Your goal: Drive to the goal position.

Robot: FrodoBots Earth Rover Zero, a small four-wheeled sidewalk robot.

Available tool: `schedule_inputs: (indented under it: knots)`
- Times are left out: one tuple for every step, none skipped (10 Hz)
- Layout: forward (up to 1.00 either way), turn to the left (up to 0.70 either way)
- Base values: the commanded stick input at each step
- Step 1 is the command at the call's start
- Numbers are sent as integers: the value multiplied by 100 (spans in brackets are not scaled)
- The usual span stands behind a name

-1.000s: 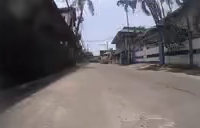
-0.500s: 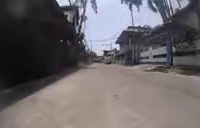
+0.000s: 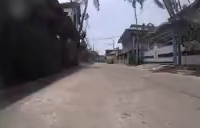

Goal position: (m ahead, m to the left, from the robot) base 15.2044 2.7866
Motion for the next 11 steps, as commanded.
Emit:
schedule_inputs:
  knots:
    - [100, 0]
    - [100, 0]
    - [100, 0]
    - [100, 0]
    - [100, 0]
    - [100, 0]
    - [100, -14]
    - [100, -31]
    - [100, -32]
    - [100, -3]
    - [100, 0]
